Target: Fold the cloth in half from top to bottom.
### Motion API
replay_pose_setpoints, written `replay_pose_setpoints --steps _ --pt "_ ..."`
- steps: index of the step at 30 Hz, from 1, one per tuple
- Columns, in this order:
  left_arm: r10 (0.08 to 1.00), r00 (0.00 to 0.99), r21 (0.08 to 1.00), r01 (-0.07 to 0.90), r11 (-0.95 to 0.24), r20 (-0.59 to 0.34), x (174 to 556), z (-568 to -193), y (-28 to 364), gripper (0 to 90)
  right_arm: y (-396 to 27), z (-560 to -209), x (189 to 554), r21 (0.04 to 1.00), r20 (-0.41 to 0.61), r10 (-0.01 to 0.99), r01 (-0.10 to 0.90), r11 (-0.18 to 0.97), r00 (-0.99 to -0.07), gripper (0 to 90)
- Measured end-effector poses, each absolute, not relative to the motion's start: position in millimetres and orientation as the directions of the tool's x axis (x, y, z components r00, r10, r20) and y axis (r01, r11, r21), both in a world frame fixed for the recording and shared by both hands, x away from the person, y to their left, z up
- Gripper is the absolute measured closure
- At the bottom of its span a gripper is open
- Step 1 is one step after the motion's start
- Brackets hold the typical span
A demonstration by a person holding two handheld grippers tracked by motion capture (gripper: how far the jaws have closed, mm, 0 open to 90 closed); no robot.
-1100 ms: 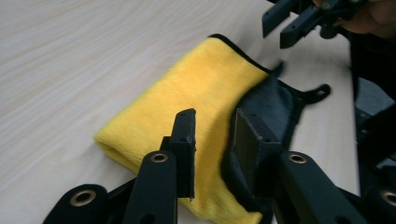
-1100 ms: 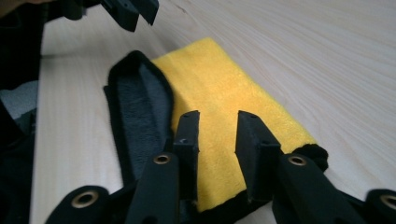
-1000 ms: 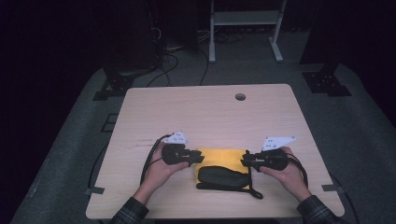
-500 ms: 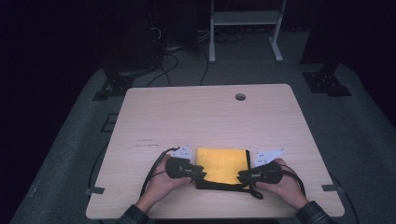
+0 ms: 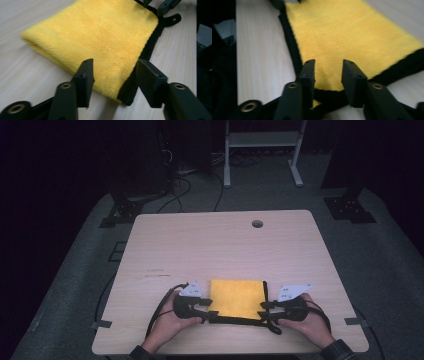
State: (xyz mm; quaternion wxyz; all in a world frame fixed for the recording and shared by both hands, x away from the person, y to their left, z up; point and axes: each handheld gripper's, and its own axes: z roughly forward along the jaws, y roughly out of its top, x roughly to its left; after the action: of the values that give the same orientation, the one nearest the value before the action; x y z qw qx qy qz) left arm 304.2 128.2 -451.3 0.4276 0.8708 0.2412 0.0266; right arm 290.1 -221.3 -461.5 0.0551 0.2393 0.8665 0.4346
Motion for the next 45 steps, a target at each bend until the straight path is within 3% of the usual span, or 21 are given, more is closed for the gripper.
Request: replay_pose_setpoints --steps 7,21,33,45 --pt "0.536 0.836 0.796 0.400 -0.454 -0.115 305.1 -442.1 162.7 29.8 -245.1 -454.4 295.6 0.818 0.081 0.566 0.379 0.433 -0.820 40.0" --pt "0.699 0.714 0.758 0.481 -0.442 -0.046 296.8 -455.3 232.2 18.3 -295.6 -468.6 297.4 0.781 0.049 0.711 0.471 0.411 -0.702 19.5" --pt "0.732 0.682 0.694 0.534 -0.482 -0.016 292.3 -476.5 251.9 7.1 -320.8 -484.3 292.9 0.735 0.010 0.785 0.537 0.414 -0.619 15.8" --pt "0.717 0.697 0.712 0.495 -0.498 0.017 287.0 -483.5 254.5 0.0 -323.8 -487.0 294.6 0.734 0.008 0.799 0.546 0.404 -0.601 12.5"
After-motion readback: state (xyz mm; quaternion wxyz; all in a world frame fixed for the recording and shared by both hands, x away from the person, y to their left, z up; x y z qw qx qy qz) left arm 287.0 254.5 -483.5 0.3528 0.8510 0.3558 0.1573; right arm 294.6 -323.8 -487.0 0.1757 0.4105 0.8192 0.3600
